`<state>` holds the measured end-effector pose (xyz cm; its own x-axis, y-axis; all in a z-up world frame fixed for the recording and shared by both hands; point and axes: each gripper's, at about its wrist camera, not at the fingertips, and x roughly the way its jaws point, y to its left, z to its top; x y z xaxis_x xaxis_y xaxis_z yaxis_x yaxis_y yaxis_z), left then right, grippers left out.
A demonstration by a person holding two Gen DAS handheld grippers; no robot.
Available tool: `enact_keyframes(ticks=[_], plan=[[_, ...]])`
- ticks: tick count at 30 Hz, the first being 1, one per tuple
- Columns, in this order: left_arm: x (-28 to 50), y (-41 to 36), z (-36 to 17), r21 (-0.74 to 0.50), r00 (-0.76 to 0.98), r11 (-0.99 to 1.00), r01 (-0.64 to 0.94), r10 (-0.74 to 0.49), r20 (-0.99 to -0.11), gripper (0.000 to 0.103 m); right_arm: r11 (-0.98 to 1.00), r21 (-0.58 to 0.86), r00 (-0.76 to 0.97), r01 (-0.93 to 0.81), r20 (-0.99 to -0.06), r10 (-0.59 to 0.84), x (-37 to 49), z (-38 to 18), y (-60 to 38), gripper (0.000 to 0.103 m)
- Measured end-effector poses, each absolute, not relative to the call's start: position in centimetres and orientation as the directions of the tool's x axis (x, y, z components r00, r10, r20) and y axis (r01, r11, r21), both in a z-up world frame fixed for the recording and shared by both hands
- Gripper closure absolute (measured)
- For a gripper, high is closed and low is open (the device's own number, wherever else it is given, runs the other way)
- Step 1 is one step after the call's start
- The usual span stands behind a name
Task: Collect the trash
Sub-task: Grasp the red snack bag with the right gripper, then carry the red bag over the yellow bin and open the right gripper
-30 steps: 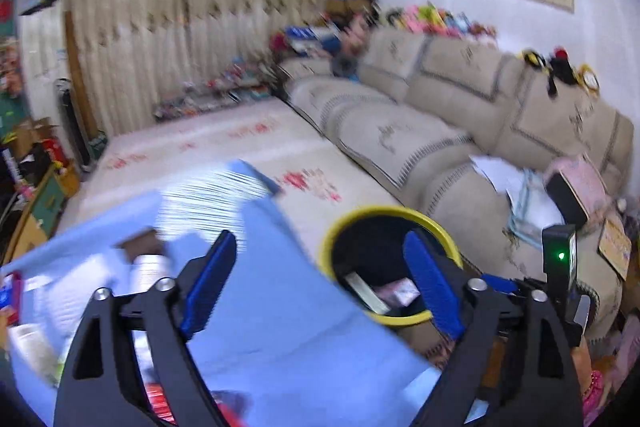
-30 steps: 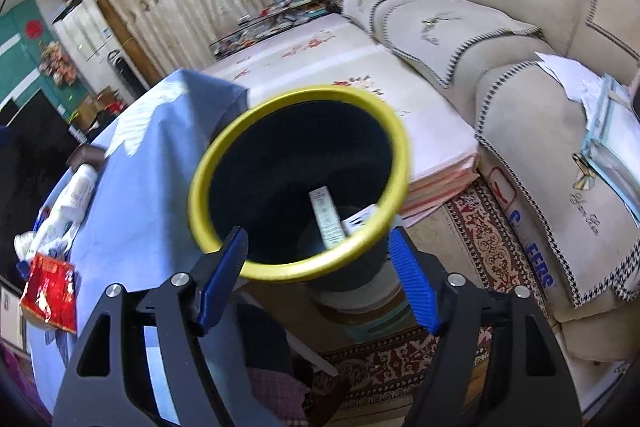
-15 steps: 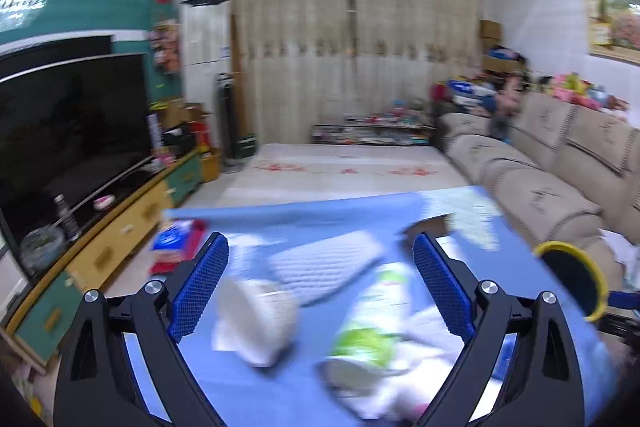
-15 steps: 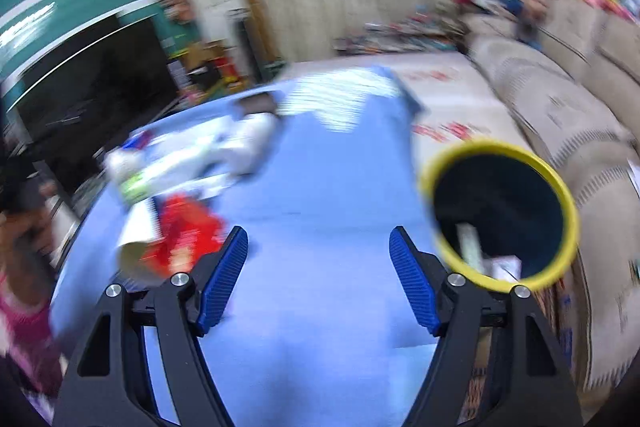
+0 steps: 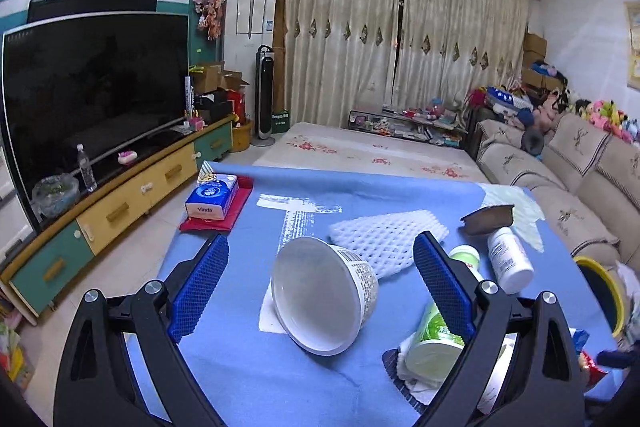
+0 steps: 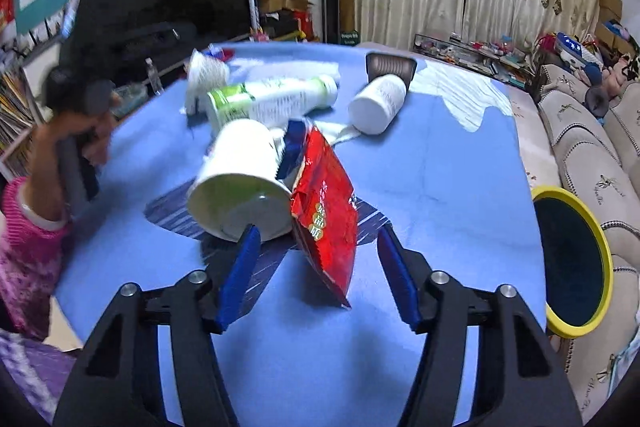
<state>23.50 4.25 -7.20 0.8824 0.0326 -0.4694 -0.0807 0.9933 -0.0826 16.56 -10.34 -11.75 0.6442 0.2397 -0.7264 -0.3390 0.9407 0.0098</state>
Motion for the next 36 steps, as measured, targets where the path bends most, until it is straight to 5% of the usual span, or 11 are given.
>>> enact_keyframes(ticks=[3, 7, 21, 36], plan=[[23.3, 4.3, -7.3, -0.095, 0.882, 0.993, -0.075, 0.022, -0.471, 0.01, 0.947, -0.011, 0.655, -0.322, -0.725, 0.214, 17.3, -12.3, -10.0, 0.06], [23.2, 4.2, -7.5, -0.09, 0.882, 0.993, -0.074, 0.023, -0.471, 0.01, 0.952, 0.003, 0.654, -0.305, -0.726, 0.212, 18.0, -12.6, -10.3, 0.093], [23.0, 3.4, -7.8, -0.077, 0.887, 0.996, -0.053, 0.012, -0.461, 0.01, 0.965, 0.113, 0.699, -0.238, -0.669, 0.251, 16.8, -10.5, -14.7, 0.095], [23.5, 2.5, -8.7, -0.054, 0.877, 0.998, -0.045, 0.013, -0.48, 0.01, 0.988, 0.073, 0.717, 0.137, -0.696, -0.048, 20.4, -11.1, -28.8, 0.095]])
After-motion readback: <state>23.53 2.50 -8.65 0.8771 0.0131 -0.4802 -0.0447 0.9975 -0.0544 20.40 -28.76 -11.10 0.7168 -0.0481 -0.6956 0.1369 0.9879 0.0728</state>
